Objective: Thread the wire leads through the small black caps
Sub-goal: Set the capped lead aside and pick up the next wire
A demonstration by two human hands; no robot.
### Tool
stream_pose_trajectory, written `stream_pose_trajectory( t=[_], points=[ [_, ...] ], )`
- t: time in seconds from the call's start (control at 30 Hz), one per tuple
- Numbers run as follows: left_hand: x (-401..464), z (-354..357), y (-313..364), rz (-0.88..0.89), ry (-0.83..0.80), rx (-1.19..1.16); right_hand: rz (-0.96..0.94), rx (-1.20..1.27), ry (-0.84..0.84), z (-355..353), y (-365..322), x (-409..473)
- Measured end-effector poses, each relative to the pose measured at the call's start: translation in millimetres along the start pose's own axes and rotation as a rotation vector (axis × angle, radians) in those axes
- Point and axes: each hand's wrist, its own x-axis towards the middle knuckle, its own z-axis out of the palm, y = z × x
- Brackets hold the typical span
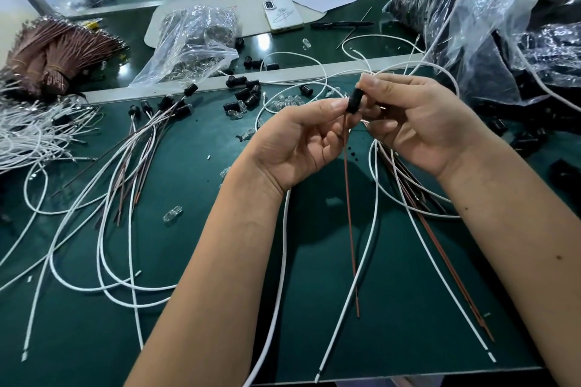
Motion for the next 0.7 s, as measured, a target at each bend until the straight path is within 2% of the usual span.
stream_pose_trajectory(
  t=[0.1,0.2,0.5,0.7],
  points=[
    [2.4,-1.2,0.2,0.013,0.079,0.009,-0.06,-0.096,0.073,0.8,-0.7,0.4],
    [3.7,-0.6,0.1,0.022,0.139,0.024,-0.106,-0.151,0.071,2.2,-1.1,0.0],
    [2.9,1.5,-0.6,0.048,0.163,0.063,-0.153,-0.211,0.204,8.1,6.7,1.7],
    [2.6,2.4,-0.7,0.057,0.178,0.092,-0.117,-0.114,0.081,1.8,2.8,2.6]
  ],
)
